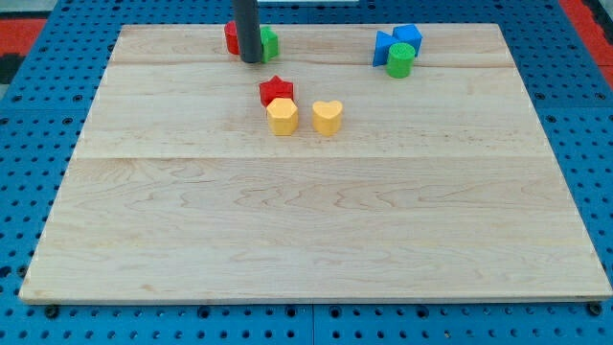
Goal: Place the heart and red star into green star and red circle
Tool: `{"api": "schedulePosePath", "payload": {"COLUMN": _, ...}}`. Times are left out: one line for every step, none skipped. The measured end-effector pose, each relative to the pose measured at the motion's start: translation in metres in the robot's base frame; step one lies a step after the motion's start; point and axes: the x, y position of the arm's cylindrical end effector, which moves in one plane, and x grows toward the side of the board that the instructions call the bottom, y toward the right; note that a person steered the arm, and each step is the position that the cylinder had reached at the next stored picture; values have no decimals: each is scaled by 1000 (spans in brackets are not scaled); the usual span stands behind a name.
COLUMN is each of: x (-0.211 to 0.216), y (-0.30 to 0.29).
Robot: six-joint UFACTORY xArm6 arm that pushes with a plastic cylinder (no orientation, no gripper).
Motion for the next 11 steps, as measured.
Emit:
{"api": "schedulePosePath", "payload": {"x": 16, "y": 41}}
{"api": "schedulePosePath", "payload": {"x": 51, "y": 103}}
{"api": "schedulePosePath", "payload": {"x": 111, "y": 144}}
{"api": "schedulePosePath", "payload": {"x": 136, "y": 129}}
{"api": "schedulePosePath", "payload": {"x": 105, "y": 94}}
{"api": "schedulePosePath", "payload": {"x": 69, "y": 57}}
{"api": "schedulePosePath", "payload": {"x": 55, "y": 30}}
{"api": "schedulePosePath", "payload": {"x": 74, "y": 31}}
{"api": "schedulePosePath", "payload": {"x": 85, "y": 23}}
{"api": "schedulePosePath", "payload": {"x": 75, "y": 2}}
{"api": "schedulePosePath", "payload": {"x": 42, "y": 1}}
